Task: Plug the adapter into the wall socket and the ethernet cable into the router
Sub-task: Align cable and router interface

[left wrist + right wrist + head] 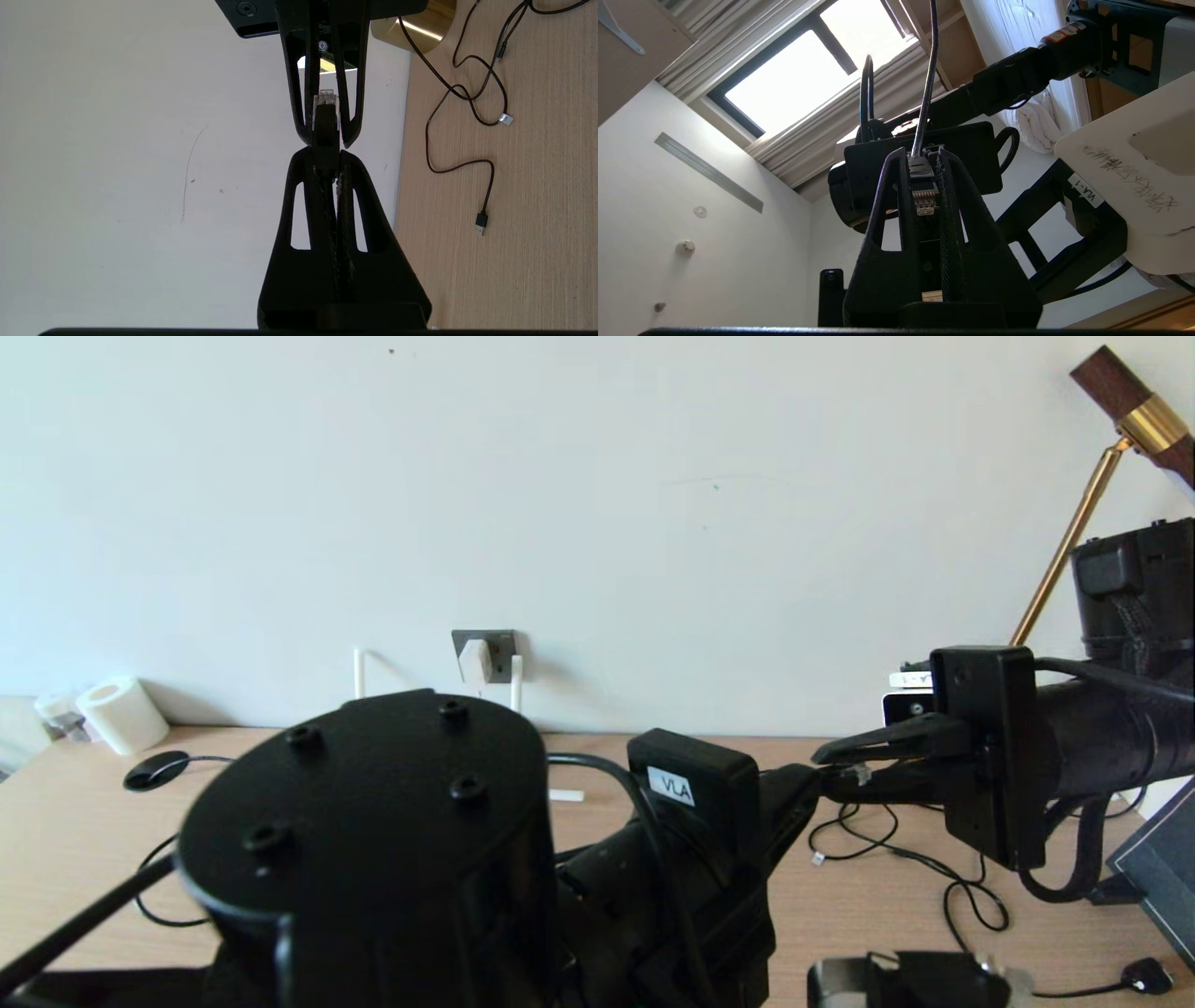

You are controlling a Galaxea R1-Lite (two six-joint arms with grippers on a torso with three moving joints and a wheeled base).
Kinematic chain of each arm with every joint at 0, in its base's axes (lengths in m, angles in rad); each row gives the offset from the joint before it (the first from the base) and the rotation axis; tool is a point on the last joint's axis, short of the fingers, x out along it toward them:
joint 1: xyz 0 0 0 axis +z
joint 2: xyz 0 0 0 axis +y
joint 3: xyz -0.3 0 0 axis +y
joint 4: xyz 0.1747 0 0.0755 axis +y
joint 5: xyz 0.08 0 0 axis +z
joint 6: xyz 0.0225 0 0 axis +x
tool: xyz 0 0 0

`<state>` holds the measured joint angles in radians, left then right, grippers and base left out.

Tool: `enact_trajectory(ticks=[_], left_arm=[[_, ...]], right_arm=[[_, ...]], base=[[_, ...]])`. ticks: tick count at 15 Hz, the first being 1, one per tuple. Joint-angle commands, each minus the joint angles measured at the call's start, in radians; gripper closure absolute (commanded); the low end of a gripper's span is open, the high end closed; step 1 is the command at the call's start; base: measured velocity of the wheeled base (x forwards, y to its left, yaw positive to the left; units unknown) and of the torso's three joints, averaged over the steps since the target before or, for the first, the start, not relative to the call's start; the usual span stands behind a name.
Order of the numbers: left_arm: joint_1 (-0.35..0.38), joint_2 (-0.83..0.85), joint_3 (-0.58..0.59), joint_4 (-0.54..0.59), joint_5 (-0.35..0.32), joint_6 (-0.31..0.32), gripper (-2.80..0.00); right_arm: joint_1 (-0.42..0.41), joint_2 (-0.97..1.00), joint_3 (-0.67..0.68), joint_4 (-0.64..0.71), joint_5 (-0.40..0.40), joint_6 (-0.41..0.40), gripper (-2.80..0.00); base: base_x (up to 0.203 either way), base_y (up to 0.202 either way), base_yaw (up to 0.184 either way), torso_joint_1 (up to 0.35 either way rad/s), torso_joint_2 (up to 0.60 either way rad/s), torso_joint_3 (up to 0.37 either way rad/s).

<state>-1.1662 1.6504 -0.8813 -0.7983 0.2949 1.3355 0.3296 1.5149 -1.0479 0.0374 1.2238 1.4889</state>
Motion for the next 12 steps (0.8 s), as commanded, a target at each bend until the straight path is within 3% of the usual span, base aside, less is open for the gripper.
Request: enact_trajectory(ticks=[1, 2, 6, 8, 10, 12], left_arm=[[0.000, 0.002, 0.001, -0.007, 0.003, 0.007, 0.00], [0.000, 0.002, 0.002, -0.006, 0.001, 0.007, 0.00], [0.000, -0.006, 0.012, -0.006, 0.001, 0.005, 0.00], [0.000, -0.030, 0.016, -0.002, 0.002, -0.035, 0.00], [0.020, -0.066, 0.016, 0.053, 0.013, -0.237, 0.00], [0.046, -0.065, -0.005, 0.104, 0.021, -0.550, 0.00]], right_arm=[[0.000, -0.004, 0.003, 0.001, 0.008, 0.003, 0.00], [0.000, -0.004, 0.003, 0.001, 0.008, 0.001, -2.80], [-0.005, -0.001, 0.005, 0.001, -0.002, -0.014, -2.80], [-0.027, -0.009, 0.009, 0.000, -0.067, -0.027, -2.80], [-0.044, -0.068, 0.046, -0.025, -0.213, -0.110, -2.80], [-0.047, -0.137, 0.089, -0.061, -0.449, -0.232, -2.80]], base=[[0.000, 0.000, 0.000, 0.000, 0.00, 0.000], [0.000, 0.000, 0.000, 0.000, 0.00, 0.000], [0.000, 0.000, 0.000, 0.000, 0.00, 0.000], [0.000, 0.000, 0.000, 0.000, 0.00, 0.000], [0.000, 0.000, 0.000, 0.000, 0.00, 0.000], [0.000, 0.000, 0.000, 0.000, 0.00, 0.000]])
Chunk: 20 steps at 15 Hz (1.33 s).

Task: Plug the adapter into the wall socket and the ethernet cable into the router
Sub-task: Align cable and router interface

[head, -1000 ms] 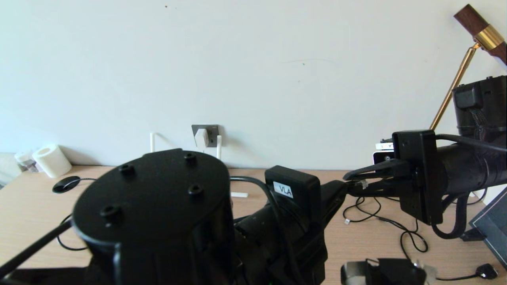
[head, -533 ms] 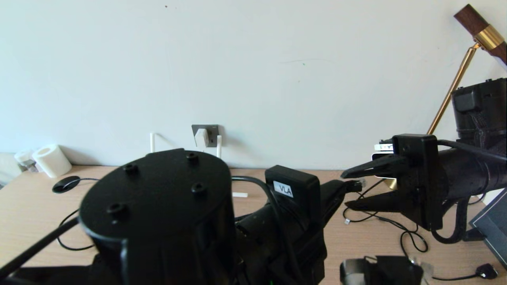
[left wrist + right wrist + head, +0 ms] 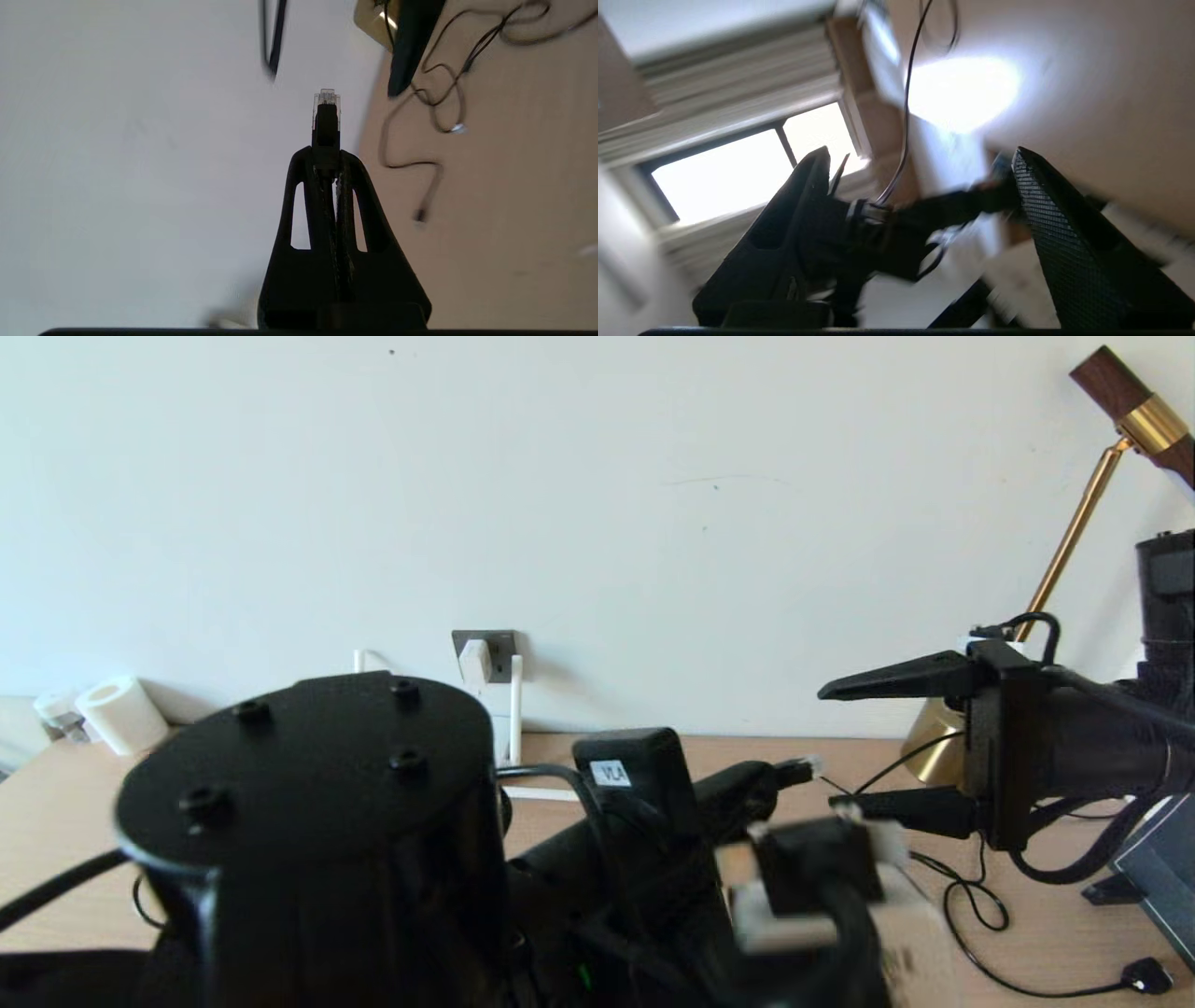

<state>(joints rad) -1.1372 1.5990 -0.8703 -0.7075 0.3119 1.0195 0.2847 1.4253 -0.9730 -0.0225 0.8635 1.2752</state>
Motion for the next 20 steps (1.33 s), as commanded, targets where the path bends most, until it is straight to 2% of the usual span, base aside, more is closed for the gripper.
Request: enact_trajectory(ticks=[1, 3, 4, 6, 8, 10, 12, 14, 15, 16, 17, 19, 20], left_arm=[[0.029, 0.000, -0.047, 0.032, 0.007, -0.395, 0.00], [0.066, 0.029, -0.118, 0.082, 0.013, -0.649, 0.00], [0.083, 0.035, -0.127, 0.111, 0.016, -0.755, 0.00], [0.117, 0.033, -0.107, 0.166, 0.024, -0.942, 0.00], [0.178, 0.030, -0.065, 0.205, 0.026, -1.089, 0.00], [0.251, 0.030, -0.005, 0.213, 0.026, -1.165, 0.00], [0.326, 0.034, 0.061, 0.215, 0.028, -1.201, 0.00], [0.395, 0.055, 0.142, 0.219, 0.049, -1.224, 0.00], [0.417, 0.077, 0.161, 0.217, 0.066, -1.261, 0.00], [0.436, 0.096, 0.169, 0.216, 0.083, -1.322, 0.00], [0.462, 0.117, 0.175, 0.216, 0.096, -1.360, 0.00], [0.494, 0.158, 0.200, 0.212, 0.140, -1.377, 0.00], [0.513, 0.170, 0.220, 0.211, 0.152, -1.383, 0.00]], right_arm=[[-0.002, -0.088, 0.043, -0.008, -0.223, -0.110, -2.80], [0.001, -0.165, 0.130, -0.015, -0.504, -0.332, -2.80], [0.005, -0.221, 0.186, -0.018, -0.644, -0.459, -2.80], [0.008, -0.359, 0.298, -0.048, -0.786, -0.630, -2.80], [0.008, -0.516, 0.436, -0.082, -0.861, -0.786, -2.80], [0.008, -0.679, 0.588, -0.108, -0.913, -0.912, -2.80], [0.009, -0.855, 0.699, -0.144, -0.928, -1.027, -2.80], [0.009, -1.043, 0.817, -0.165, -0.889, -1.164, -2.80], [0.009, -1.109, 0.891, -0.170, -0.863, -1.209, -2.80], [0.008, -1.147, 0.954, -0.167, -0.842, -1.238, -2.80], [0.007, -1.154, 0.975, -0.141, -0.829, -1.234, -2.80], [0.008, -1.154, 0.975, -0.086, -0.840, -1.241, -2.80], [0.008, -1.154, 0.972, -0.016, -0.846, -1.261, -2.80]], base=[[0.000, 0.000, 0.000, 0.000, 0.00, 0.000], [0.000, 0.000, 0.000, 0.000, 0.00, 0.000], [0.000, 0.000, 0.000, 0.000, 0.00, 0.000], [0.000, 0.000, 0.000, 0.000, 0.00, 0.000], [0.000, 0.000, 0.000, 0.000, 0.00, 0.000], [0.000, 0.000, 0.000, 0.000, 0.00, 0.000], [0.000, 0.000, 0.000, 0.000, 0.00, 0.000], [0.000, 0.000, 0.000, 0.000, 0.00, 0.000], [0.000, 0.000, 0.000, 0.000, 0.00, 0.000], [0.000, 0.000, 0.000, 0.000, 0.00, 0.000], [0.000, 0.000, 0.000, 0.000, 0.00, 0.000], [0.000, 0.000, 0.000, 0.000, 0.00, 0.000], [0.000, 0.000, 0.000, 0.000, 0.00, 0.000]])
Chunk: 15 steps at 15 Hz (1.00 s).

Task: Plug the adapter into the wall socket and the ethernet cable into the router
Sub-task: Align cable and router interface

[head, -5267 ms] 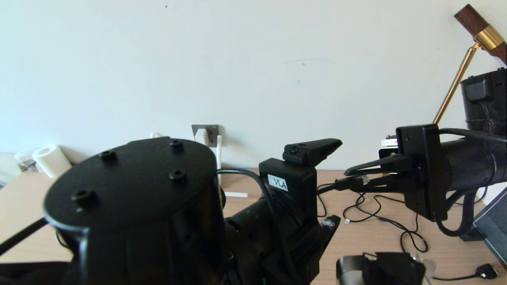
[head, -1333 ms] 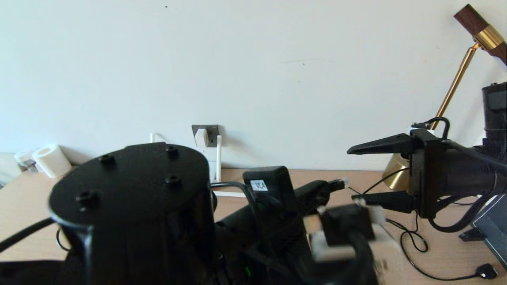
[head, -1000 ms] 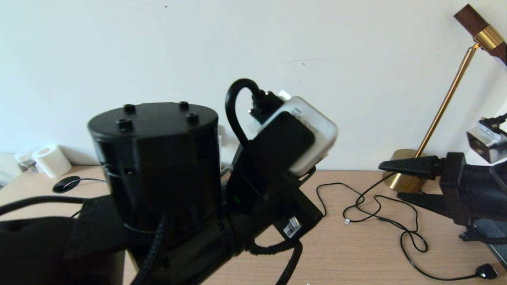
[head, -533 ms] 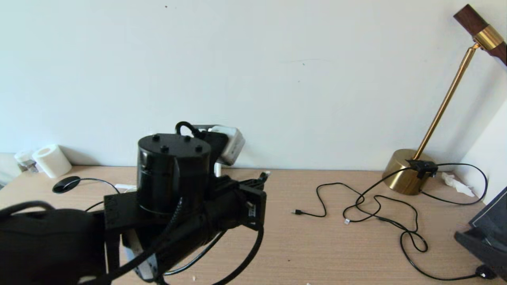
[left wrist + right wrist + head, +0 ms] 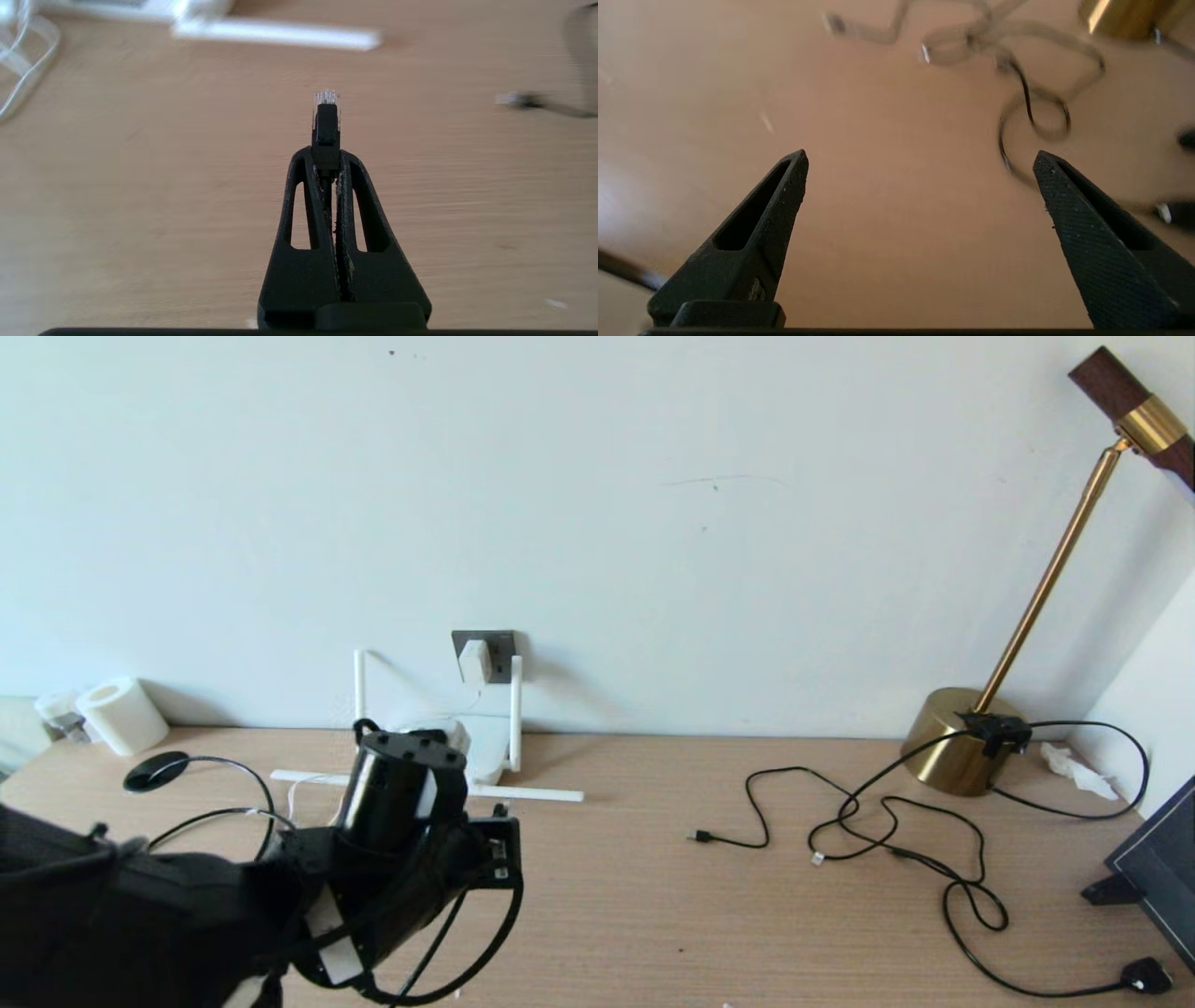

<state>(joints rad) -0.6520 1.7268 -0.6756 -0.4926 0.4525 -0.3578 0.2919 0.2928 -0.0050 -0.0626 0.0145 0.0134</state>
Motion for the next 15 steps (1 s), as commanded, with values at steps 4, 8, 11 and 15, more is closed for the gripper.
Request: enact_trajectory(ticks=[4, 8, 11, 15], left_arm=[[0.147, 0.050, 0.055, -0.007, -0.044, 0.004, 0.00], [0.280, 0.051, 0.057, -0.008, -0.130, 0.089, 0.00], [0.333, 0.097, 0.044, -0.062, -0.174, 0.108, 0.00], [0.352, 0.236, 0.060, -0.263, -0.167, 0.114, 0.00]], right_arm=[[-0.007, 0.018, 0.003, 0.067, -0.020, -0.046, -2.80], [-0.241, 0.080, 0.003, 0.068, -0.027, -0.076, -2.80], [-0.264, -0.056, 0.001, 0.070, -0.005, -0.094, -2.80], [-0.278, -0.275, 0.000, 0.070, 0.007, -0.107, -2.80]], base=[[0.000, 0.000, 0.000, 0.000, 0.00, 0.000], [0.000, 0.000, 0.000, 0.000, 0.00, 0.000], [0.000, 0.000, 0.000, 0.000, 0.00, 0.000], [0.000, 0.000, 0.000, 0.000, 0.00, 0.000]])
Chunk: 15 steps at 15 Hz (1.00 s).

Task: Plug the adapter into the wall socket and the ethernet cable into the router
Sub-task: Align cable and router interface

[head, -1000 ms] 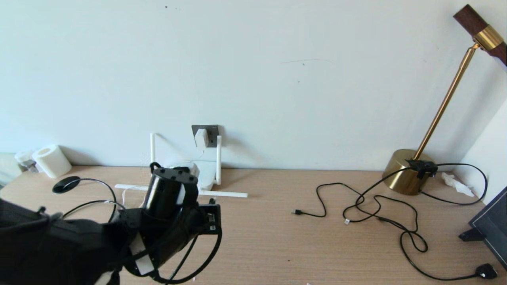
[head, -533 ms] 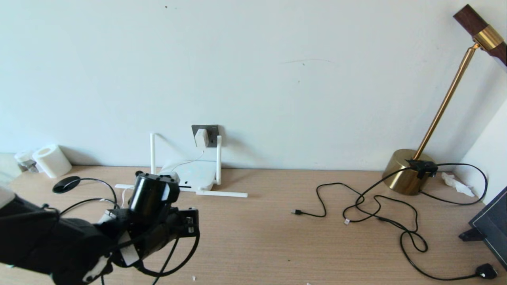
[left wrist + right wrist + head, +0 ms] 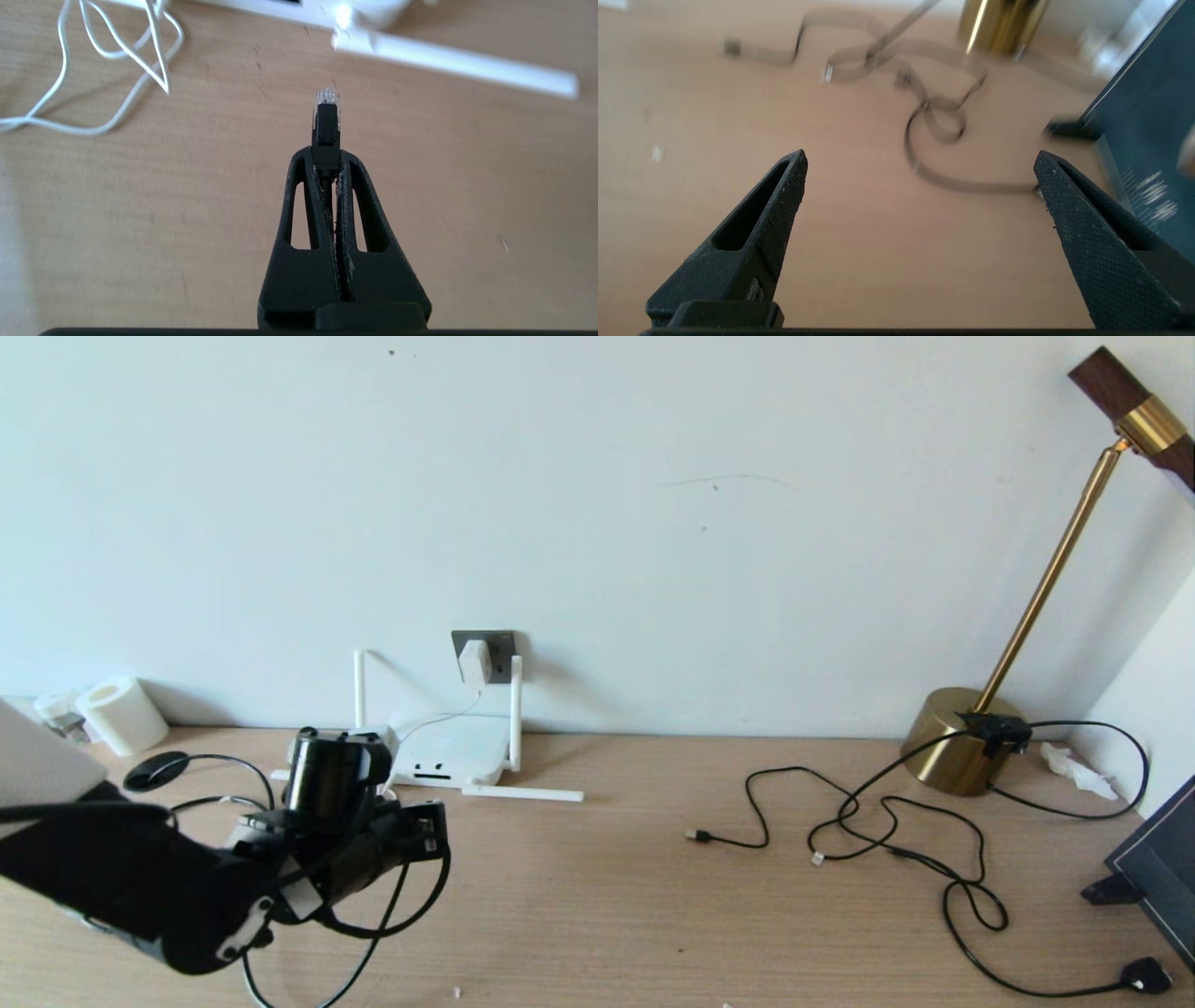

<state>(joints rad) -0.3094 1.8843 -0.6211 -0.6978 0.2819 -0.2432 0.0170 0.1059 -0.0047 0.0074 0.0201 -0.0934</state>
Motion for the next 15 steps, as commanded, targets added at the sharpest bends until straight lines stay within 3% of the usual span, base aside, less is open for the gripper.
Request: enact_trajectory(ticks=[1, 5, 10, 15], left_arm=[[0.020, 0.123, 0.005, -0.108, 0.004, 0.004, 0.00], [0.055, 0.233, 0.014, -0.301, 0.010, 0.051, 0.00], [0.084, 0.292, 0.002, -0.381, 0.019, 0.058, 0.00], [0.090, 0.303, -0.048, -0.385, 0.010, 0.071, 0.00]], right_arm=[[-0.007, -0.109, 0.002, -0.003, -0.007, -0.003, -2.80], [-0.009, -0.104, 0.000, -0.004, -0.012, 0.017, -2.80], [-0.009, -0.104, 0.000, -0.004, -0.012, 0.023, -2.80], [-0.009, -0.104, 0.000, -0.004, -0.012, 0.023, -2.80]], base=[[0.000, 0.000, 0.000, 0.000, 0.00, 0.000], [0.000, 0.000, 0.000, 0.000, 0.00, 0.000], [0.000, 0.000, 0.000, 0.000, 0.00, 0.000], [0.000, 0.000, 0.000, 0.000, 0.00, 0.000]])
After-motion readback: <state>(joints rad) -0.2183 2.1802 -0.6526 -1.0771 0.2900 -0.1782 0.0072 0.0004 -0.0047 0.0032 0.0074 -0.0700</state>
